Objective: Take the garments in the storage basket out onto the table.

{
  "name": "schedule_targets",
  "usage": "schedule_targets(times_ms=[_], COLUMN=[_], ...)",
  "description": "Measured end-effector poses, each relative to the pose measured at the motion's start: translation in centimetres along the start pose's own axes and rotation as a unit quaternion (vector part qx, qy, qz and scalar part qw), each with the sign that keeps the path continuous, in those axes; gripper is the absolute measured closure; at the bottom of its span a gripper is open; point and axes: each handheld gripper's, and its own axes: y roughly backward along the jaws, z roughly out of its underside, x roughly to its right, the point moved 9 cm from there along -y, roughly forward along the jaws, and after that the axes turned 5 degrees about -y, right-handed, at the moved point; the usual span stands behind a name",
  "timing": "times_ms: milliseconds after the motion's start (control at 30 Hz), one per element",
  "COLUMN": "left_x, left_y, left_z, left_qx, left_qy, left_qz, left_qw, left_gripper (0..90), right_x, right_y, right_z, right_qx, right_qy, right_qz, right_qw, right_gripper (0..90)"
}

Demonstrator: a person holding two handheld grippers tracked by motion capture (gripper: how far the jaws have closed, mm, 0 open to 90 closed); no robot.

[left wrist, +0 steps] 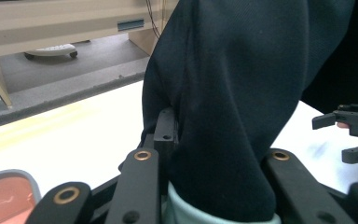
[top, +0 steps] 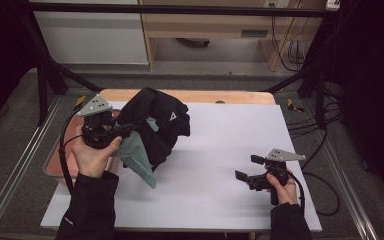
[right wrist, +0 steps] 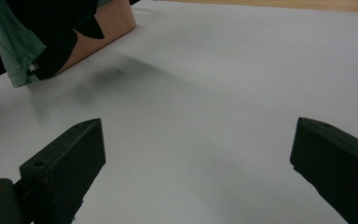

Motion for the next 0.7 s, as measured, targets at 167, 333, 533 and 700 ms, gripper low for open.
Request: schedule_targets(times_ms=[167, 333, 533, 700], left_x=[0.8, 1.8, 2.9, 3.9], left_y=[-0.9, -1.8, -3.2, -5.0], left_z=[0.6, 1.2, 1.7, 2.5], left_qx=[-0.006, -0.007, -0.015, -0.025], left_qy=[-0.003, -0.003, -0.006, -0.008], left_qz=[0.004, 0.016, 0.018, 0.024], left_qw=[1.0, 0.9998, 0.9997, 0.9994], left_gripper=[68.3, 68.3, 68.2, 68.0], right_x=[0.0, 0.0, 0.0, 0.0], right_y=[0.0, 0.0, 0.0, 0.0], right_z=[0.0, 0.0, 0.0, 0.1], right_qx=[0.001, 0.0, 0.0, -0.001], right_qy=[0.0, 0.0, 0.001, 0.0], right_qz=[0.0, 0.0, 0.0, -0.001], right_qw=[1.0, 1.0, 1.0, 1.0], right_gripper=[3.6, 3.6, 3.6, 3.6])
